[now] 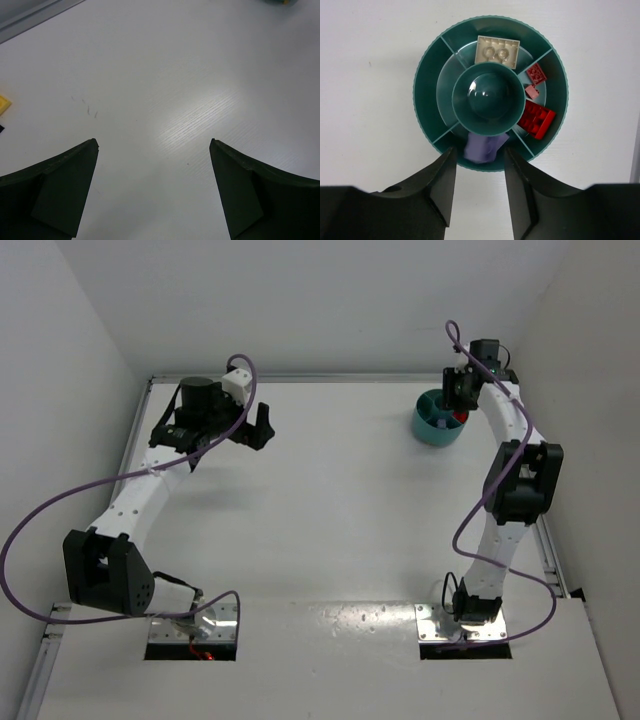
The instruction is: Sort the legos into containers by color
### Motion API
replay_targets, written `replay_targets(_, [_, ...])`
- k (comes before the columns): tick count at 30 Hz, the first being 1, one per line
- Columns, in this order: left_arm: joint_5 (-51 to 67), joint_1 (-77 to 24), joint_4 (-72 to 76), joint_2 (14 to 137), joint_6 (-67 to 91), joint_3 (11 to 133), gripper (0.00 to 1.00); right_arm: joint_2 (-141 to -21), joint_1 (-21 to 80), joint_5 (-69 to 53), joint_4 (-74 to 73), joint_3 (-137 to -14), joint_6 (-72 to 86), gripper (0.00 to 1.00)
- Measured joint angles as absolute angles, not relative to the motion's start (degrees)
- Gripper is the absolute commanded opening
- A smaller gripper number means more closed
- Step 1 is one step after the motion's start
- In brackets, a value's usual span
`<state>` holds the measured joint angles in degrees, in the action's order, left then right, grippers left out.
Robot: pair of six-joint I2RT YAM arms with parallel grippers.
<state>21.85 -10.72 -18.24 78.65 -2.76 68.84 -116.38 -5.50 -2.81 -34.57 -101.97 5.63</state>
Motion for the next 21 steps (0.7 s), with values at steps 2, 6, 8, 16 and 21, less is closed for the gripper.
replay_targets(2, [21.85, -10.72, -18.24, 78.65, -2.76, 68.84, 1.0, -116.38, -5.5, -2.72, -34.57, -102.13, 5.58, 0.46])
replay_targets(6, [21.37, -10.72, -18.24, 78.63, -2.66, 68.84, 1.0, -116.38, -5.5, -2.59, -34.57, -102.15, 5.61, 0.46])
replay_targets(8, [21.17, -9.93, -18.17, 78.65, -2.24, 68.84, 1.0, -116.36, -5.5, -3.2, -34.57, -102.15, 5.58, 0.46])
replay_targets(16, [16.38, -1.26, -19.92, 82.56, -3.77, 73.73, 0.98, -112.12, -5.17, -12.58, -34.76, -100.95, 5.58, 0.46])
replay_targets(21, [13.52, 2.96, -21.8, 92.86, -6.92, 84.9, 0.9, -109.12, -4.67, -18.76, -34.74, -100.97, 5.61, 0.46])
